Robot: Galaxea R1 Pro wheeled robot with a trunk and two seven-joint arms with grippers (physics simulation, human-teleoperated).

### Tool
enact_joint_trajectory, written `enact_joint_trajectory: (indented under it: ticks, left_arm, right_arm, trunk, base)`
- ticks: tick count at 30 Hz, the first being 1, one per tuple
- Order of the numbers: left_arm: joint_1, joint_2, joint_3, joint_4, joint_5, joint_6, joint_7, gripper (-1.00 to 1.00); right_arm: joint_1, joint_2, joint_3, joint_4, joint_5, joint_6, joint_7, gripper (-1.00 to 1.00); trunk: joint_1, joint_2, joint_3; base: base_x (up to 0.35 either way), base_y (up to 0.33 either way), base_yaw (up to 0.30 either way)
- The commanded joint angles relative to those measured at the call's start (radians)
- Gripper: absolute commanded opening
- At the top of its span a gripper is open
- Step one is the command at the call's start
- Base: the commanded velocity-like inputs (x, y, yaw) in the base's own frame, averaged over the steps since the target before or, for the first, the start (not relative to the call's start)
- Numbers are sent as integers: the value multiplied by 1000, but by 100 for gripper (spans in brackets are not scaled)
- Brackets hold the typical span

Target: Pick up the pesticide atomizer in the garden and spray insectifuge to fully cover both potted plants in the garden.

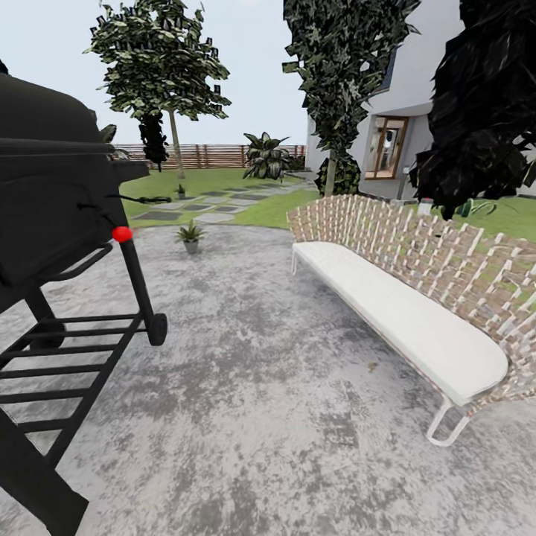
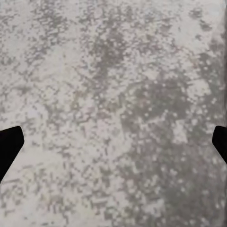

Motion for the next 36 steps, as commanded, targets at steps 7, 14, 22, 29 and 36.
enact_joint_trajectory:
  ticks: [7, 14, 22, 29, 36]
  left_arm:
    - [0, 1, 2, 1, 1, -3, 0, 100]
    - [0, 1, 2, 2, 1, -3, 0, 100]
    - [0, 1, 2, 2, 1, -3, 0, 100]
    - [0, 1, 2, 2, 1, -4, 0, 100]
    - [0, 1, 2, 2, 1, -4, 0, 100]
  right_arm:
    - [-1, 0, 1, 2, 0, -3, 1, 100]
    - [-1, 0, 1, 2, 0, -3, 0, 100]
    - [-1, 0, 1, 2, 0, -3, -1, 100]
    - [-1, 0, 3, 2, 1, -3, 1, 100]
    - [-1, 0, 4, 2, 2, -3, 1, 100]
  trunk:
    - [0, 0, -1]
    - [0, 0, -1]
    - [0, 0, -1]
    - [0, 0, -1]
    - [0, 0, -1]
  base:
    - [338, -19, 0]
    - [340, -1, 5]
    - [340, 0, 157]
    - [340, 0, 20]
    - [340, 0, 1]
